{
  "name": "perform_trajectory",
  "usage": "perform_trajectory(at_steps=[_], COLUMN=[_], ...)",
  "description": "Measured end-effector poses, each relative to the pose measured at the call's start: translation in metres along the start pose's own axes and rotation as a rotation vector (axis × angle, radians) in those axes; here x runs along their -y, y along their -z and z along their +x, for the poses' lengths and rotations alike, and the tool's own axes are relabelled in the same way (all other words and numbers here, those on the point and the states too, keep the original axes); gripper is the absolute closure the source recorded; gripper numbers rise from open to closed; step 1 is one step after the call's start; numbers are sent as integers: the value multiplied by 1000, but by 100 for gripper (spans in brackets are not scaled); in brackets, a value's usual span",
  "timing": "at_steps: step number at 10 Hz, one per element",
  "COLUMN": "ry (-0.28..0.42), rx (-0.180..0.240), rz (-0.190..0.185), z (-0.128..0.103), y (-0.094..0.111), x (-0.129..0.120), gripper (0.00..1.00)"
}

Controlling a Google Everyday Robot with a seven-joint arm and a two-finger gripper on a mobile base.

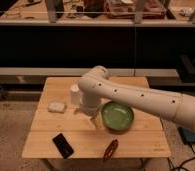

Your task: Push the eraser across the table

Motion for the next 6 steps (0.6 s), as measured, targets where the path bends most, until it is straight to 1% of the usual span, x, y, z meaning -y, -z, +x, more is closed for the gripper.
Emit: perform_trajectory(at_steps=[2, 4, 5, 6], ry=[31, 108, 121, 122], rx=[-1, 22, 39, 65], rz=[62, 129, 159, 181], z=[-12, -48, -60, -69], y=[1, -15, -26, -36], x=[12, 32, 39, 43], gripper=[41, 61, 71, 79])
